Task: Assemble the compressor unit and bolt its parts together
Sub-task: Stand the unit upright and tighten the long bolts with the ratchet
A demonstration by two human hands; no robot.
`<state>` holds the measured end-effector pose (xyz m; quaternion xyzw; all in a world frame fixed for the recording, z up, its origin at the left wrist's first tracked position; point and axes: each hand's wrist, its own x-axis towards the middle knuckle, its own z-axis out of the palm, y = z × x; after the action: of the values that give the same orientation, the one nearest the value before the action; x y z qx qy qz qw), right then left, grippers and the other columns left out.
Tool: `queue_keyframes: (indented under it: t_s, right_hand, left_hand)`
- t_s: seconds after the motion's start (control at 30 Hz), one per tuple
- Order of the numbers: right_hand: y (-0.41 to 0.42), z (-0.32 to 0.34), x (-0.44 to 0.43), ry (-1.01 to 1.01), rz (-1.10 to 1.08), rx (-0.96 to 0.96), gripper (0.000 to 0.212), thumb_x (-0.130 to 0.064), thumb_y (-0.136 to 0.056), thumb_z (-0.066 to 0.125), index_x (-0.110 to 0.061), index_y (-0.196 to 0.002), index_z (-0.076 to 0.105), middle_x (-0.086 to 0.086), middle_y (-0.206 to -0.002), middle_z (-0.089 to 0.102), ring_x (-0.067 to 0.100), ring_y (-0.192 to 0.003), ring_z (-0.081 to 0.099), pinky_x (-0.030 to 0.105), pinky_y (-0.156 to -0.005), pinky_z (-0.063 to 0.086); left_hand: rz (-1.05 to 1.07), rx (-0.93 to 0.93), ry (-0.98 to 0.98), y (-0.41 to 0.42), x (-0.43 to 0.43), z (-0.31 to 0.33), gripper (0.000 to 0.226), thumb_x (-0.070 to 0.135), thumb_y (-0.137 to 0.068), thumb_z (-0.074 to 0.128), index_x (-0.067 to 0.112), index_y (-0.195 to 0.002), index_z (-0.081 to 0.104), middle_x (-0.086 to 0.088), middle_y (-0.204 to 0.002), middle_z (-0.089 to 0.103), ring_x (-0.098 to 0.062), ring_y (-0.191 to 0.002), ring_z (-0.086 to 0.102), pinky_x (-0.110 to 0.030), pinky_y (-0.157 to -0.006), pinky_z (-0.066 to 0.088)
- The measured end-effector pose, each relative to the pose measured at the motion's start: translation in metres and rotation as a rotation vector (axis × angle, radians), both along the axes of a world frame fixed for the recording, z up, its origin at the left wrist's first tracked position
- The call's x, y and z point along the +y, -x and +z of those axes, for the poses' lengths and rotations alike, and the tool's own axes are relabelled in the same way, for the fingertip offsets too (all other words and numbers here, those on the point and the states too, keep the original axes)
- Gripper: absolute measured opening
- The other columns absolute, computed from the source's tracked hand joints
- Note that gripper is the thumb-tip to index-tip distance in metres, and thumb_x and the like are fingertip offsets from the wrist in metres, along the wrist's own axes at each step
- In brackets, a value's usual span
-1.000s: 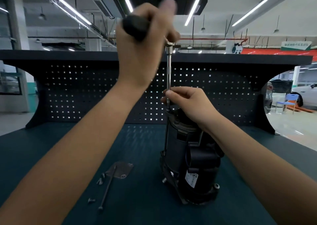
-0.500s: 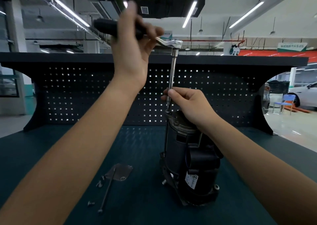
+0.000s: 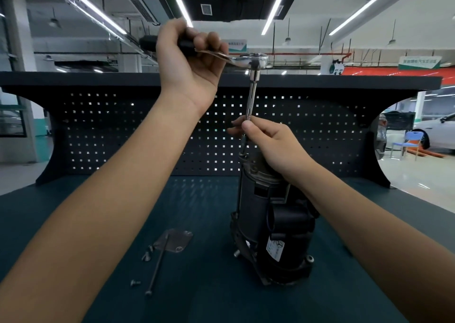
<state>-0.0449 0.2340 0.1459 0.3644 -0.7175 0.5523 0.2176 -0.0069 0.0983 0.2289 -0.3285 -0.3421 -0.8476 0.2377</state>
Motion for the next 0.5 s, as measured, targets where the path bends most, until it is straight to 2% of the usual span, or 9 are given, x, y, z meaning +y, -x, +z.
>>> queue_keyframes:
  t_s: [0.03, 0.1, 0.17, 0.2, 0.27, 0.3, 0.37, 0.4, 0.5]
  right_hand:
    - [0.0, 0.0, 0.0, 0.018, -0.032, 0.02, 0.021, -0.023, -0.096, 0.046, -0.029, -0.089, 0.065, -0.01, -0.086, 0.071, 0.023, -0.066, 0.058, 0.023, -0.062, 0.047]
    - [0.001, -0.001, 0.0, 0.032, -0.069, 0.041, 0.024, -0.025, -0.095, 0.048, -0.024, -0.08, 0.067, 0.01, -0.077, 0.07, 0.013, -0.04, 0.037, 0.018, -0.04, 0.032]
    - [0.001, -0.001, 0.0, 0.034, -0.082, 0.049, 0.027, -0.026, -0.095, 0.05, -0.018, -0.076, 0.068, 0.017, -0.065, 0.06, 0.006, -0.035, 0.028, 0.014, -0.038, 0.025]
    - [0.001, -0.001, 0.0, 0.039, -0.077, 0.041, 0.026, -0.026, -0.094, 0.051, -0.018, -0.076, 0.068, 0.015, -0.064, 0.062, 0.013, -0.037, 0.035, 0.018, -0.039, 0.032]
    - [0.0, -0.001, 0.001, 0.051, -0.078, -0.002, 0.02, -0.029, -0.092, 0.054, -0.023, -0.079, 0.068, 0.003, -0.075, 0.072, 0.034, -0.063, 0.059, 0.036, -0.058, 0.052]
    - [0.001, -0.001, 0.002, 0.035, -0.075, -0.011, 0.016, -0.03, -0.092, 0.054, -0.027, -0.084, 0.067, -0.006, -0.078, 0.073, 0.027, -0.078, 0.065, 0.037, -0.07, 0.051]
    - [0.003, -0.002, 0.002, -0.029, -0.023, -0.022, 0.016, -0.029, -0.094, 0.05, -0.028, -0.103, 0.063, -0.017, -0.083, 0.07, -0.006, -0.085, 0.064, 0.01, -0.074, 0.045]
    - [0.002, -0.002, 0.001, -0.049, -0.002, -0.027, 0.021, -0.028, -0.095, 0.048, -0.025, -0.112, 0.06, -0.018, -0.089, 0.068, -0.009, -0.088, 0.062, 0.003, -0.073, 0.042]
    - [0.0, -0.001, -0.002, -0.072, -0.026, 0.006, 0.021, -0.022, -0.098, 0.043, -0.026, -0.108, 0.061, -0.018, -0.091, 0.066, 0.032, -0.103, 0.058, 0.023, -0.08, 0.046]
  left_hand:
    - [0.044, 0.062, 0.062, -0.003, 0.002, -0.003, 0.032, 0.016, -0.094, 0.043, 0.012, -0.062, 0.046, 0.002, -0.046, 0.05, -0.015, -0.054, 0.059, -0.028, -0.061, 0.053]
    - [0.297, 0.214, 0.236, -0.011, 0.014, -0.012, 0.027, 0.014, -0.092, 0.047, 0.013, -0.066, 0.05, 0.005, -0.054, 0.057, -0.014, -0.068, 0.064, -0.029, -0.073, 0.053]
    - [0.403, 0.37, 0.403, -0.018, 0.025, -0.023, 0.025, 0.016, -0.089, 0.052, 0.02, -0.064, 0.058, 0.008, -0.059, 0.062, -0.013, -0.075, 0.064, -0.029, -0.079, 0.052]
    - [0.375, 0.389, 0.419, -0.019, 0.026, -0.024, 0.026, 0.018, -0.089, 0.052, 0.021, -0.063, 0.059, 0.008, -0.06, 0.062, -0.012, -0.076, 0.064, -0.029, -0.079, 0.052]
    - [0.167, 0.275, 0.268, -0.016, 0.018, -0.017, 0.029, 0.021, -0.094, 0.045, 0.016, -0.066, 0.054, 0.005, -0.057, 0.06, -0.013, -0.072, 0.065, -0.03, -0.072, 0.053]
    - [0.03, 0.188, 0.162, -0.01, 0.012, -0.013, 0.03, 0.021, -0.095, 0.043, 0.013, -0.067, 0.05, 0.003, -0.053, 0.057, -0.014, -0.066, 0.064, -0.03, -0.066, 0.053]
    - [-0.159, 0.026, -0.056, 0.003, 0.0, -0.003, 0.032, 0.019, -0.095, 0.043, 0.011, -0.064, 0.048, 0.002, -0.044, 0.049, -0.014, -0.053, 0.058, -0.028, -0.056, 0.052]
    - [-0.193, -0.038, -0.135, 0.01, -0.004, 0.001, 0.033, 0.017, -0.094, 0.044, 0.011, -0.061, 0.047, 0.003, -0.042, 0.046, -0.014, -0.051, 0.054, -0.026, -0.053, 0.052]
    - [-0.183, -0.13, -0.221, 0.024, -0.008, 0.008, 0.037, 0.014, -0.092, 0.044, 0.011, -0.054, 0.045, 0.002, -0.043, 0.044, -0.014, -0.051, 0.05, -0.023, -0.049, 0.051]
